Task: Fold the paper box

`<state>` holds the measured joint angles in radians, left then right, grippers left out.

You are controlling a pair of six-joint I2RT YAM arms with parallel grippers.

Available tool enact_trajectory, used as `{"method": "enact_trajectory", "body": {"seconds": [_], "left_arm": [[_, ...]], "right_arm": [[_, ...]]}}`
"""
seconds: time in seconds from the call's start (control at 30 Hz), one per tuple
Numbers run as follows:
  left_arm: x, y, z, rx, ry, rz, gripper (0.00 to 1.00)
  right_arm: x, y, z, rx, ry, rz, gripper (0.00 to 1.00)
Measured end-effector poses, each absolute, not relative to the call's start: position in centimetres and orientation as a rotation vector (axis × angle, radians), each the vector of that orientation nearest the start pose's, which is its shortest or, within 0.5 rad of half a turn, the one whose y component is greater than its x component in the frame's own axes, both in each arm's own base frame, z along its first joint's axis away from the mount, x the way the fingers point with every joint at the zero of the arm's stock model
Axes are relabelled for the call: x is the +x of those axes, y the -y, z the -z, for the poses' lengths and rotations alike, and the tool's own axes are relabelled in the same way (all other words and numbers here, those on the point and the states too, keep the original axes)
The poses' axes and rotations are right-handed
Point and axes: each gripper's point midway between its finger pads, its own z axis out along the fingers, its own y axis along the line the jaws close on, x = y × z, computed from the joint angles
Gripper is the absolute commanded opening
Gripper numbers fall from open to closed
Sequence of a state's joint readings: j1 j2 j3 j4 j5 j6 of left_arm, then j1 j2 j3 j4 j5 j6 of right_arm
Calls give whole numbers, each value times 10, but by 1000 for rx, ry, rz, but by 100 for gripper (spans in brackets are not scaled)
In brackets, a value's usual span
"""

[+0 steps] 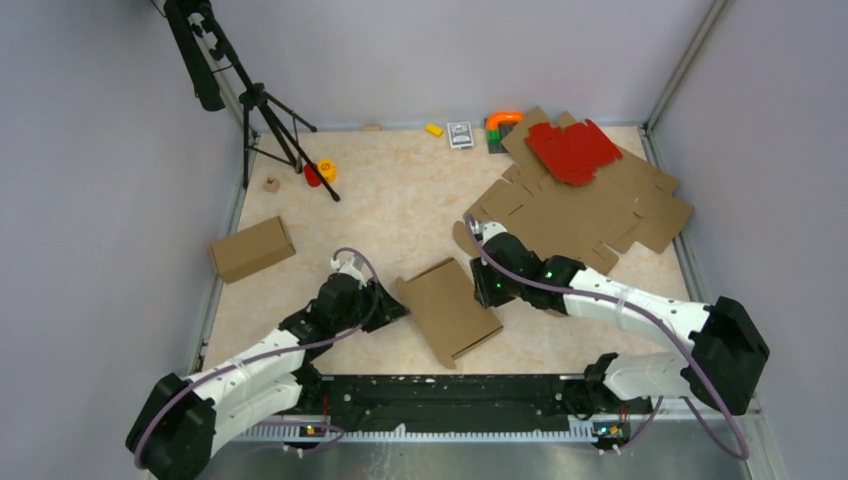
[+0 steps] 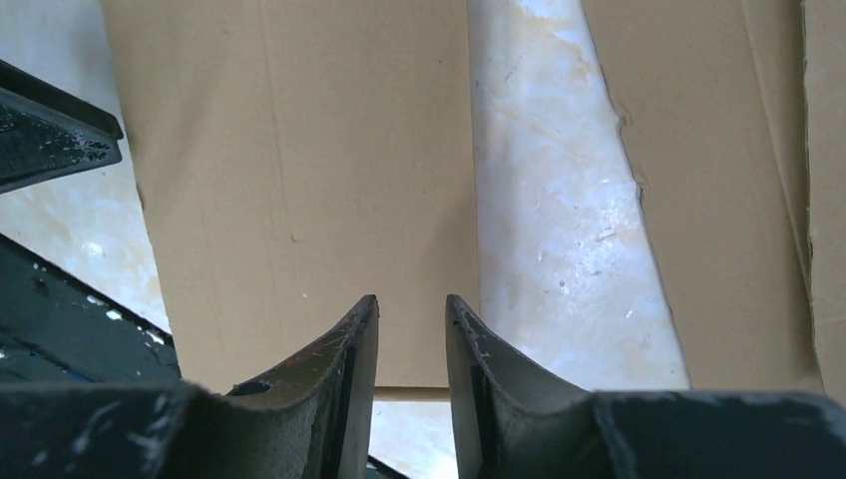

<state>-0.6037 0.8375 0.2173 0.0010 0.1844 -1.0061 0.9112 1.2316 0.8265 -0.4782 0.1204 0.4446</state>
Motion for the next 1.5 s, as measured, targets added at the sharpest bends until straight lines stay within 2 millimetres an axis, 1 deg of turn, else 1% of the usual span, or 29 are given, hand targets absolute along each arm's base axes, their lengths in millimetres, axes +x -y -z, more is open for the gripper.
{"method": "enact_trajectory", "body": {"seconds": [0.03,0.1,0.13,0.2,0.27,0.33,0.43,0.53,0.6,0.63,0.67,0.73,0.77,0.93,1.07,1.1,1.17,1.3,1.5], "left_arm": [[176,202,-56,-367,-2385,1033,47],[176,200,-49,-366,-2407,1003,51],[177,199,-45,-367,-2419,984,53],[178,198,-40,-364,-2440,959,56],[180,197,-36,-362,-2459,939,55],[184,199,-36,-356,-2460,938,53],[186,200,-35,-343,-2463,932,54],[186,200,-36,-337,-2461,932,56],[186,200,-37,-336,-2457,934,57],[187,200,-38,-335,-2454,937,58],[187,201,-39,-334,-2450,943,55],[186,202,-41,-330,-2448,959,44],[187,203,-42,-328,-2446,967,42],[186,203,-41,-339,-2434,983,39],[178,199,-32,-360,-2453,978,37],[175,198,-29,-367,-2465,982,37],[174,200,-28,-363,-2467,1000,36],[174,205,-28,-372,-2465,1040,36],[172,207,-27,-379,-2452,1075,35]], "right_arm": [[193,-242,-101,-528,-2450,-441,36],[195,-242,-98,-530,-2459,-437,56],[196,-243,-96,-528,-2464,-435,62],[198,-243,-91,-531,-2472,-426,64],[200,-243,-85,-529,-2473,-425,65],[199,-240,-78,-524,-2482,-430,66],[198,-234,-69,-510,-2503,-429,73],[201,-230,-65,-490,-2510,-441,78],[203,-230,-62,-477,-2512,-459,80],[204,-230,-60,-474,-2513,-471,80],[203,-230,-57,-471,-2517,-490,80],[200,-231,-50,-471,-2531,-527,78],[198,-233,-46,-472,-2542,-550,75],[192,-245,-33,-483,-2578,-637,61],[193,-255,-32,-473,-2564,-699,51],[193,-256,-32,-464,-2557,-716,50],[194,-258,-31,-446,-2543,-759,47],[195,-257,-30,-366,-2519,-882,44],[197,-258,-29,-305,-2483,-973,36]]}}
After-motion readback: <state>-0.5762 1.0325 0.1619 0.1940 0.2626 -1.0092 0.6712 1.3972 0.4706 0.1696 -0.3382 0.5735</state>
